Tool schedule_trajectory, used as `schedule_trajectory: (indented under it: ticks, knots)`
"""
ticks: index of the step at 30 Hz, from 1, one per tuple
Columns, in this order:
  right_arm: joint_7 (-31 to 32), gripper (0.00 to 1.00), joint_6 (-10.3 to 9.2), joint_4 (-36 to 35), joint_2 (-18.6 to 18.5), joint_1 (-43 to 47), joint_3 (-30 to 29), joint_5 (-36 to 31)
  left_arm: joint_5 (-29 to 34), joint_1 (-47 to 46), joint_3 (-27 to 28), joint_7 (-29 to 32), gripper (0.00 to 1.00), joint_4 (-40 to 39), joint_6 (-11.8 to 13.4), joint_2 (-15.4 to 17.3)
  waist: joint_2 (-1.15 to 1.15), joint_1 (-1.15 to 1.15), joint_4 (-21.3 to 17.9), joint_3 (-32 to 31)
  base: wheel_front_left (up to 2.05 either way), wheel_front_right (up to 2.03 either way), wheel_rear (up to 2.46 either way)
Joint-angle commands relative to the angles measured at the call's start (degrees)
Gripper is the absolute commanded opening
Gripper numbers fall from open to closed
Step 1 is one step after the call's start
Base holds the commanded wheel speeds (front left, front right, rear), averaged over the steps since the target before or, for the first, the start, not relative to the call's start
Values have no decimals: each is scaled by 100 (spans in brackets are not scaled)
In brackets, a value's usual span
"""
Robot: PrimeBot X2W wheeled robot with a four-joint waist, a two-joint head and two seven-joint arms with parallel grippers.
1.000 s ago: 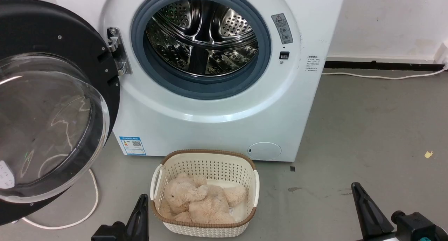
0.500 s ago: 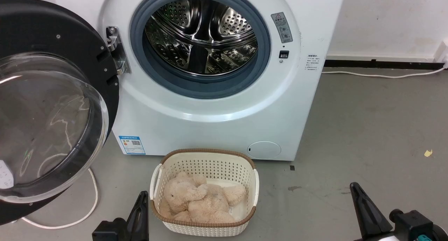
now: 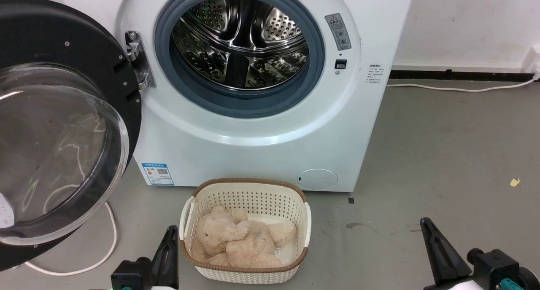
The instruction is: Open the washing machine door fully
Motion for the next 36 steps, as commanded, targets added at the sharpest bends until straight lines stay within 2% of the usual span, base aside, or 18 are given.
schedule_trajectory:
  ticks: [1,36]
  knots:
    - [22,0,1,14,6,-119,12,-48,76,-95,62,32,0,-13,-62,-31,0,0,-2,2,0,0,0]
    - [323,0,1,36,13,-346,52,-150,704,-283,587,407,0,-40,-480,-386,0,0,-71,66,0,0,0]
